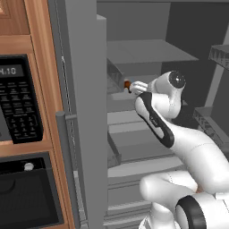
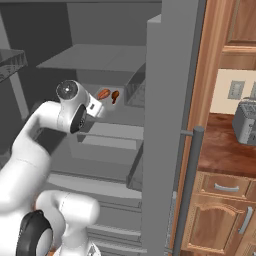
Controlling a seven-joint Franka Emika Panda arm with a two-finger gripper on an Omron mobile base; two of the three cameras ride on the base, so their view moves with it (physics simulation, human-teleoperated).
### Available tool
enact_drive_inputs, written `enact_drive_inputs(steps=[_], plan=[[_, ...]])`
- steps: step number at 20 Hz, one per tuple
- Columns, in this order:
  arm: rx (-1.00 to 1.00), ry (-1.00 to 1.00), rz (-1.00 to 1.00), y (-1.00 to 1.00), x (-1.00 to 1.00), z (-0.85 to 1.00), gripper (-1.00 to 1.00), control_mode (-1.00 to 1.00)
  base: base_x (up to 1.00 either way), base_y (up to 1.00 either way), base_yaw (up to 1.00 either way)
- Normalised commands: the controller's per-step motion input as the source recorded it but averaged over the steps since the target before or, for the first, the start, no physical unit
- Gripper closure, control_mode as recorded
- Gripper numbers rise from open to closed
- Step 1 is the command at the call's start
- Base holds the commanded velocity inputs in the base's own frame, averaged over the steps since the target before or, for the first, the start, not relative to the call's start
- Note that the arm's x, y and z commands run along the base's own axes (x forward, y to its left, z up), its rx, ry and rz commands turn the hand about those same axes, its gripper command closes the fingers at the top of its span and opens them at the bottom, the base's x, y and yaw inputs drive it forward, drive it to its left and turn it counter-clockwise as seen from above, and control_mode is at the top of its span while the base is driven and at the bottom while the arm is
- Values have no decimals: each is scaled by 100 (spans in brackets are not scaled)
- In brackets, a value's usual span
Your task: Place the tupperware containing the chicken drumstick and sweet potato meal in the microwave. Close the microwave door and press the start button to reheat the meal.
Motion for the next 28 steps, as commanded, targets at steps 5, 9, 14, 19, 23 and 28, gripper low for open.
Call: enact_drive_inputs(steps=[5, 9, 14, 19, 23, 28], plan=[[0, 9, -1, 18, 42, -6, -100, -100, 0, 0, 0], [0, 8, 0, 6, 43, -23, -100, -100, 0, 0, 0], [0, 3, -1, 0, 44, -28, -100, -100, 0, 0, 0], [0, 0, -8, 0, 45, -23, -100, -100, 0, 0, 0], [0, 0, -9, 0, 45, -14, -100, -100, 0, 0, 0], [0, 0, -8, 0, 47, -10, -100, -100, 0, 0, 0]])
